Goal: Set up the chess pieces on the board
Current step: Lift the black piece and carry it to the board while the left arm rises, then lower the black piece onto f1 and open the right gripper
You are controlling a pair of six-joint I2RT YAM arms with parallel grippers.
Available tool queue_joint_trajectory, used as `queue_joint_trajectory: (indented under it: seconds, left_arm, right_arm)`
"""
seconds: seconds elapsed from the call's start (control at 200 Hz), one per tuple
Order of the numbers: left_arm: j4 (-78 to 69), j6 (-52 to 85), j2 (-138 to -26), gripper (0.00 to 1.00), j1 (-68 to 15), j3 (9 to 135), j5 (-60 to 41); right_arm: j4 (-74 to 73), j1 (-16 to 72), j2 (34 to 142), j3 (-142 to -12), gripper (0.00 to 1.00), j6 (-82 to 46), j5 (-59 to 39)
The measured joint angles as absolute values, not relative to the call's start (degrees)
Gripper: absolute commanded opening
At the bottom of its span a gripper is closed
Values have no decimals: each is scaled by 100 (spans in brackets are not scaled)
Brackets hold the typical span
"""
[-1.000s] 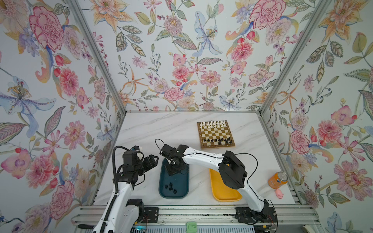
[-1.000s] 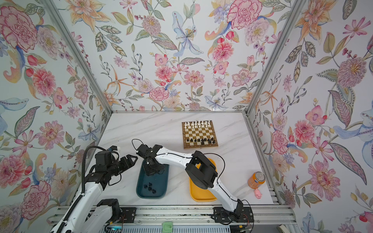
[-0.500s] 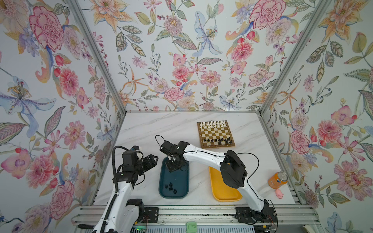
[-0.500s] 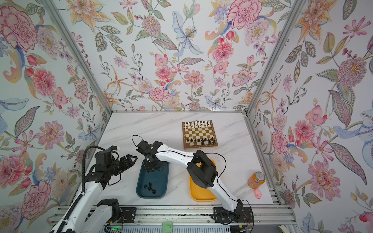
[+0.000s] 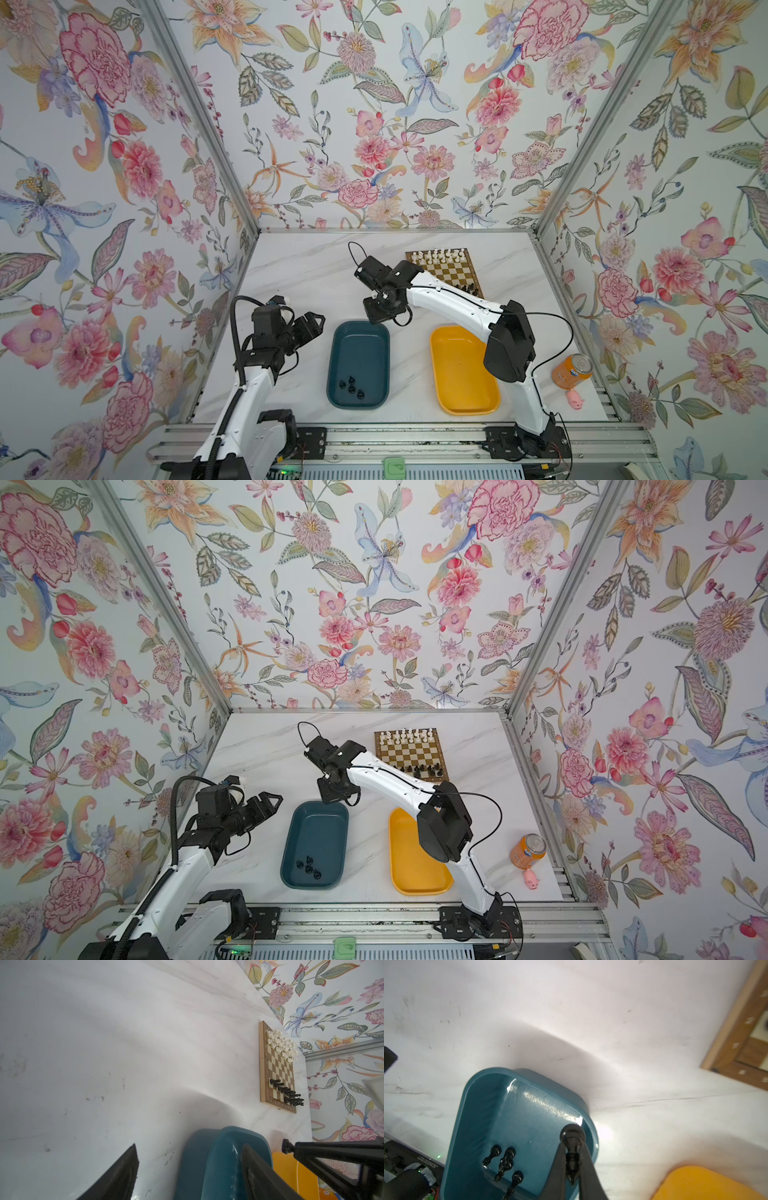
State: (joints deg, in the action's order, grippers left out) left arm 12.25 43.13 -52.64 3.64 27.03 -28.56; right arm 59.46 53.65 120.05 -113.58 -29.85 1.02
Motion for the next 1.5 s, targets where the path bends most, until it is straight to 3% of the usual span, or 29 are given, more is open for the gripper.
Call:
queue_joint_trajectory:
  seconds: [0.3, 0.841, 1.126, 1.501]
  left_arm:
    - [790, 4473, -5968, 79, -303, 3398, -2762]
    - [233, 4615, -7856, 79, -1649, 5177, -2331]
    - [226, 4613, -8646, 79, -1997, 6018, -2285]
    - [248, 4613, -9284, 79, -2128, 6580, -2220]
  right_arm:
    - [6193, 4609, 11338, -11091, 5, -2674, 440]
    - [5900, 2602, 9970, -8934, 4, -2202, 690]
    - [5415, 1916, 10009, -8350, 4, -1986, 541]
    - [5103, 1800, 10890, -8698, 4, -1728, 432]
